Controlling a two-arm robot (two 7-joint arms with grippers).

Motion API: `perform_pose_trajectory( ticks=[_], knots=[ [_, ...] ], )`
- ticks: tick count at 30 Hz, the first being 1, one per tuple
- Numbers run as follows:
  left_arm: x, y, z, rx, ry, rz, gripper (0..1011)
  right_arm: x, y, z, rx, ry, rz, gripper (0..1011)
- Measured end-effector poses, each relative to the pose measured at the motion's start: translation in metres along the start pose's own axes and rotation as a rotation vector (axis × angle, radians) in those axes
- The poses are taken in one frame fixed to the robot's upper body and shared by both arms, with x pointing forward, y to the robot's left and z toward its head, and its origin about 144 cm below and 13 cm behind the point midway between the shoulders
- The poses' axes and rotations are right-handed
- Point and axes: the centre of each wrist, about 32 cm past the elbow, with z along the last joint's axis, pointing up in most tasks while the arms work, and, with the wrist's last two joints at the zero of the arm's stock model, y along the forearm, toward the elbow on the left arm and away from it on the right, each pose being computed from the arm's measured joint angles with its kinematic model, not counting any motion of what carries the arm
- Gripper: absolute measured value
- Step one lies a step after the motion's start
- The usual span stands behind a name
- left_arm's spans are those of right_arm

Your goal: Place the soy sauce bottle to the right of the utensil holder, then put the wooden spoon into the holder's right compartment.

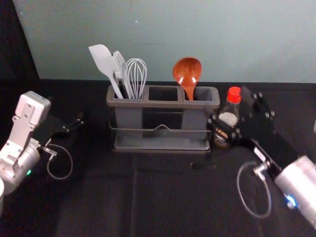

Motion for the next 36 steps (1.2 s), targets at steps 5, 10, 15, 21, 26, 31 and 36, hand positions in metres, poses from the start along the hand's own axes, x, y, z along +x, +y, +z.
perform_pose_trajectory(
  ticks=[5, 10, 15, 21, 26, 31, 36],
  knots=[
    [0.0, 0.0, 0.0, 0.0, 0.0, 0.0, 1005, -0.005, -0.026, -0.005, -0.097, -0.011, -0.032, 1002],
    [0.0, 0.0, 0.0, 0.0, 0.0, 0.0, 1005, 0.0, -0.043, -0.005, -0.167, -0.034, -0.088, 1002],
    [0.0, 0.0, 0.0, 0.0, 0.0, 0.0, 1005, 0.01, -0.047, -0.009, -0.226, -0.083, -0.159, 1002],
    [0.0, 0.0, 0.0, 0.0, 0.0, 0.0, 1005, 0.025, -0.041, -0.017, -0.296, -0.166, -0.246, 1003],
    [0.0, 0.0, 0.0, 0.0, 0.0, 0.0, 1005, 0.04, -0.032, -0.024, -0.343, -0.208, -0.295, 1003],
    [0.0, 0.0, 0.0, 0.0, 0.0, 0.0, 1005, 0.057, -0.014, -0.033, -0.38, -0.242, -0.327, 1003],
    [0.0, 0.0, 0.0, 0.0, 0.0, 0.0, 1005, 0.074, 0.011, -0.044, -0.391, -0.263, -0.346, 1003]
  ],
)
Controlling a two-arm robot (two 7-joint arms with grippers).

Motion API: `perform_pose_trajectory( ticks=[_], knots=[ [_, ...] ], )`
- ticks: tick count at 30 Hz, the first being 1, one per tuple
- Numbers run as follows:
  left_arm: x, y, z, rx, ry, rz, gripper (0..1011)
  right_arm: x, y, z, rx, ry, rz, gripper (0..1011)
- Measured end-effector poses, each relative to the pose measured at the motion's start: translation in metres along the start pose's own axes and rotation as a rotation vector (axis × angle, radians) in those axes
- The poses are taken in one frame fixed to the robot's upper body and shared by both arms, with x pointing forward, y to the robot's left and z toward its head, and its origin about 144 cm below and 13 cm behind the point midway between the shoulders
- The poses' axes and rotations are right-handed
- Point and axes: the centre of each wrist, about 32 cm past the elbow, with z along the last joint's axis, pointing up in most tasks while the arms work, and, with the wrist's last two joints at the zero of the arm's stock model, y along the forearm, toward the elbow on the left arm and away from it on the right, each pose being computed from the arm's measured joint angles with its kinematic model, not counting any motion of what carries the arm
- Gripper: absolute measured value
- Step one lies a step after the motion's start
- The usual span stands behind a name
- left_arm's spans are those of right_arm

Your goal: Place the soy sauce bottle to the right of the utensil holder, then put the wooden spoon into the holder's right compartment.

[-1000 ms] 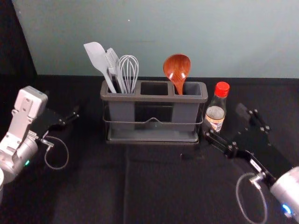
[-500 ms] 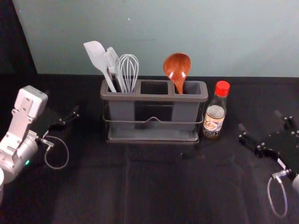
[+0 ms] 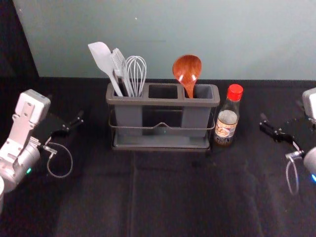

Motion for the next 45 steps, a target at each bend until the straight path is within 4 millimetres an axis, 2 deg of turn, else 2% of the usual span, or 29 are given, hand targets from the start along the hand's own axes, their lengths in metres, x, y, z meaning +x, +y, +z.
perform_pose_trajectory(
  ticks=[5, 16, 26, 45],
  knots=[
    [0.0, 0.0, 0.0, 0.0, 0.0, 0.0, 1005, 0.003, 0.032, -0.002, 0.022, -0.011, 0.0, 1003],
    [0.0, 0.0, 0.0, 0.0, 0.0, 0.0, 1005, -0.001, 0.073, -0.02, 0.123, -0.008, 0.003, 1002],
    [0.0, 0.0, 0.0, 0.0, 0.0, 0.0, 1005, -0.005, 0.081, -0.03, 0.156, 0.015, -0.02, 1002],
    [0.0, 0.0, 0.0, 0.0, 0.0, 0.0, 1005, -0.005, 0.081, -0.031, 0.158, 0.016, -0.023, 1002]
  ],
)
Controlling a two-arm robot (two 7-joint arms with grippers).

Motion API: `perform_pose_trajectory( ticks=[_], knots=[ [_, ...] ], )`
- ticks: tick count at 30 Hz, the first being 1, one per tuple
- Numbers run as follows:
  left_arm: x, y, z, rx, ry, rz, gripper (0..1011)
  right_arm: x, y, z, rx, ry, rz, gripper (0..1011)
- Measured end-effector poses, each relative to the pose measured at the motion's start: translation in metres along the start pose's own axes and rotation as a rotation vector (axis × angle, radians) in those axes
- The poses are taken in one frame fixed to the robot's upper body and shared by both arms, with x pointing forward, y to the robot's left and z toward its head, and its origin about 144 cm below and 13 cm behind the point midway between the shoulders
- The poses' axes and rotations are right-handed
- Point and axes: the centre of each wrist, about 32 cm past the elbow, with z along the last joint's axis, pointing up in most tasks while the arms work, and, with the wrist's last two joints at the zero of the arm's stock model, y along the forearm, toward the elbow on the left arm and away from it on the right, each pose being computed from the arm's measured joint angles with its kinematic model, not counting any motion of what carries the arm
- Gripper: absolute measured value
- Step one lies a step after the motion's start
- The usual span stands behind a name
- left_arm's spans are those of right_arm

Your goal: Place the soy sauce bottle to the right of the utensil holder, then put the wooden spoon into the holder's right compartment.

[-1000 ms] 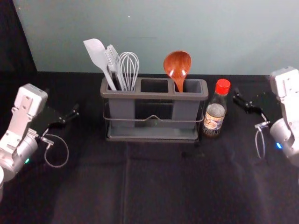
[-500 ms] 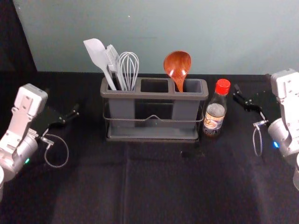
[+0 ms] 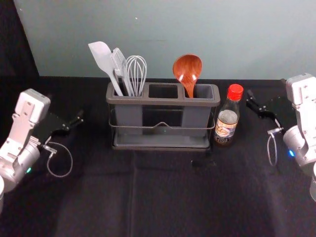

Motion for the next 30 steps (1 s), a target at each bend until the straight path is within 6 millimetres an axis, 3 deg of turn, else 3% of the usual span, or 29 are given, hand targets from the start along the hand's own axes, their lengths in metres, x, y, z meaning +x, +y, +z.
perform_pose_trajectory(
  ticks=[30],
  knots=[
    [0.0, 0.0, 0.0, 0.0, 0.0, 0.0, 1005, 0.0001, 0.0, 0.0004, 0.0, 0.0, 0.001, 1003]
  ],
)
